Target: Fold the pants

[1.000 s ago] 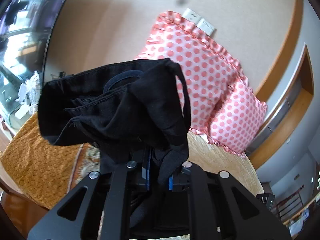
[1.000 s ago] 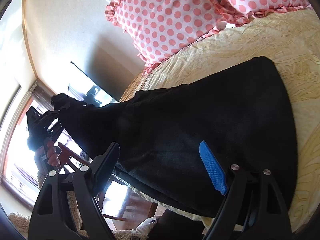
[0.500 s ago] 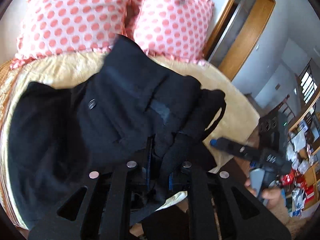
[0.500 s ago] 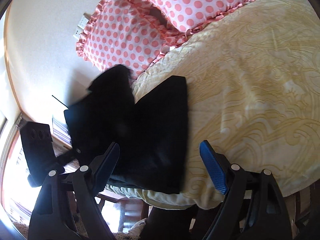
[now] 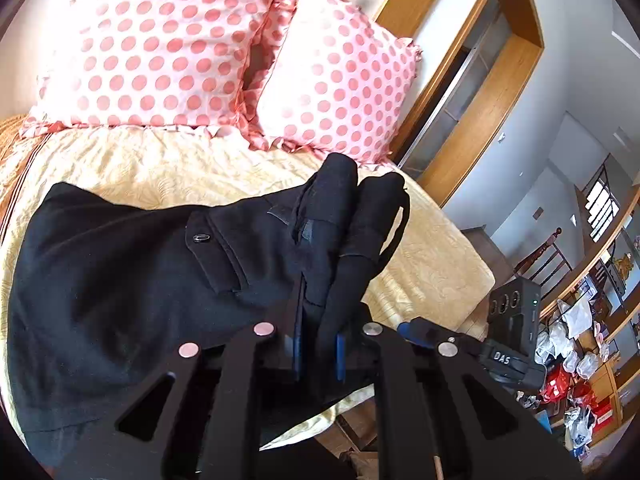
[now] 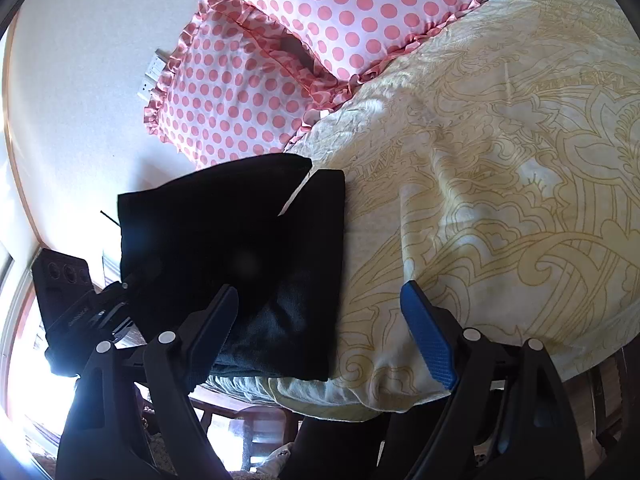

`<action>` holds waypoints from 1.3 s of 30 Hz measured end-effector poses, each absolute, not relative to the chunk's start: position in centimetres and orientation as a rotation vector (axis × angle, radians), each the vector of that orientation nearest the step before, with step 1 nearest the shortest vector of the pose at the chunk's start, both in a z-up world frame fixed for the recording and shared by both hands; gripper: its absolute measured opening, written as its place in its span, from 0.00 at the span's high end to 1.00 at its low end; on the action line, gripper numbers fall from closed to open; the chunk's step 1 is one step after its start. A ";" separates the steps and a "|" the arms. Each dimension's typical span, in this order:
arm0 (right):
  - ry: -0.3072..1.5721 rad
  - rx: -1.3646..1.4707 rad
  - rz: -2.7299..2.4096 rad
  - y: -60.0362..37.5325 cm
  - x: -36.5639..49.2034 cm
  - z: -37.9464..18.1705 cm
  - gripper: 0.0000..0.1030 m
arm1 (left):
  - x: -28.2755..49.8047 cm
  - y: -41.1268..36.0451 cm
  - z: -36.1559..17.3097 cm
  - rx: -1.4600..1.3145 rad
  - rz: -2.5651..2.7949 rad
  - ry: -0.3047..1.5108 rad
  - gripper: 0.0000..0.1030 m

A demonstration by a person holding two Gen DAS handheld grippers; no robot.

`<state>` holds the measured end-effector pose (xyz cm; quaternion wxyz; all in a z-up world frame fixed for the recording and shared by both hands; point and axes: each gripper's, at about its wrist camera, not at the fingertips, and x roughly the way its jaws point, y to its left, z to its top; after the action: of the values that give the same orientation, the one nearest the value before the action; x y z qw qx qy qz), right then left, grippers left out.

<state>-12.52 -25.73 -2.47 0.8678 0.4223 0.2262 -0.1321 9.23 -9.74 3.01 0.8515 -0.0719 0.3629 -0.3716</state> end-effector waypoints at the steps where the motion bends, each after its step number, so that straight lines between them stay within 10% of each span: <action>1: 0.474 0.886 -0.280 -25.8 -12.6 -2.5 0.17 | 8.6 -10.4 2.7 -0.127 -0.800 0.759 0.89; 11: 0.452 0.847 -0.330 -25.8 -13.6 -1.3 0.17 | 8.5 -13.6 -3.1 -0.029 -0.819 0.866 0.86; 20: 0.405 0.802 -0.324 -25.7 -13.5 1.0 0.17 | 4.2 -11.9 -3.3 0.068 -0.865 0.762 0.16; 39: 0.699 0.553 -0.261 -19.5 -4.2 -1.1 0.14 | 10.6 -2.0 -6.3 0.022 -0.342 0.793 0.06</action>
<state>-4.17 -19.48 -1.05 0.8942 0.2664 0.3371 -0.1259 10.58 -2.03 -6.27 0.9081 0.0105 0.3844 -0.1659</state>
